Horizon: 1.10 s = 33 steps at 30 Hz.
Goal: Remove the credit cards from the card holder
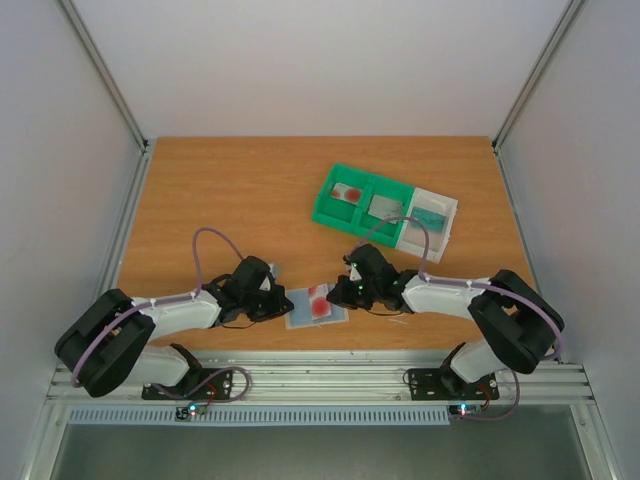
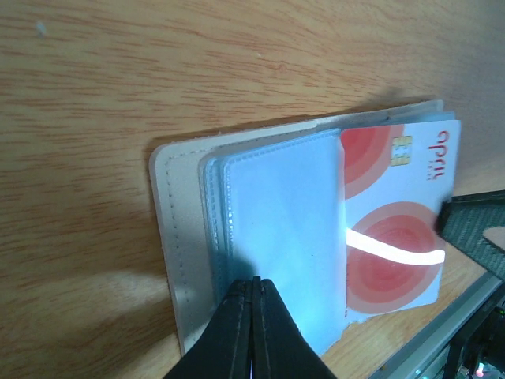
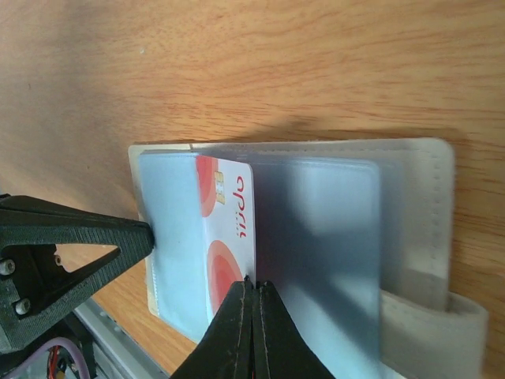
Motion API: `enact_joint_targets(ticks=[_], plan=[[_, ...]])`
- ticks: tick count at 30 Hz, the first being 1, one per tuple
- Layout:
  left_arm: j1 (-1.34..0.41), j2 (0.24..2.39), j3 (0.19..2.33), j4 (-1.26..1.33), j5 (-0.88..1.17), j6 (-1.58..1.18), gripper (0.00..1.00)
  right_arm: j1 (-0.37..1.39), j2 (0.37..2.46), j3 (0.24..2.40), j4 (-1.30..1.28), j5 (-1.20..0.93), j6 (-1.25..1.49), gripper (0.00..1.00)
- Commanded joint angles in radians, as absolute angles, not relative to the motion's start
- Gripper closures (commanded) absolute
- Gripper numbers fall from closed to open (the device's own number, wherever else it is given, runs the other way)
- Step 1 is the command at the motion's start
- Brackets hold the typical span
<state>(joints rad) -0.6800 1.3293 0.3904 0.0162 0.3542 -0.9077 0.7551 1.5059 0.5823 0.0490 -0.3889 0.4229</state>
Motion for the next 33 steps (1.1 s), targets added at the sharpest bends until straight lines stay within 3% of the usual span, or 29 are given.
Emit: enact_joint_targets(ticks=[1, 4, 12, 16, 25, 33], plan=[[-0.684, 1.329, 0.367, -0.032, 0.334, -0.897, 0.97, 0.739, 1.440, 0.590, -0.094, -0.335, 0.356, 0.99], [-0.683, 1.316, 0.375, -0.037, 0.346, -0.904, 0.90, 0.738, 1.395, 0.612, -0.165, -0.317, 0.321, 0.99], [-0.686, 1.216, 0.420, -0.120, 0.376, -0.914, 0.53, 0.738, 1.276, 0.672, -0.331, -0.328, 0.208, 0.99], [-0.686, 1.135, 0.439, -0.162, 0.406, -0.913, 0.42, 0.738, 1.231, 0.695, -0.365, -0.415, 0.130, 0.99], [-0.685, 0.966, 0.471, -0.152, 0.539, -0.904, 0.35, 0.739, 1.139, 0.736, -0.396, -0.672, 0.017, 0.99], [-0.684, 0.916, 0.454, -0.057, 0.658, -0.914, 0.40, 0.738, 1.103, 0.735, -0.338, -0.830, 0.026, 0.99]])
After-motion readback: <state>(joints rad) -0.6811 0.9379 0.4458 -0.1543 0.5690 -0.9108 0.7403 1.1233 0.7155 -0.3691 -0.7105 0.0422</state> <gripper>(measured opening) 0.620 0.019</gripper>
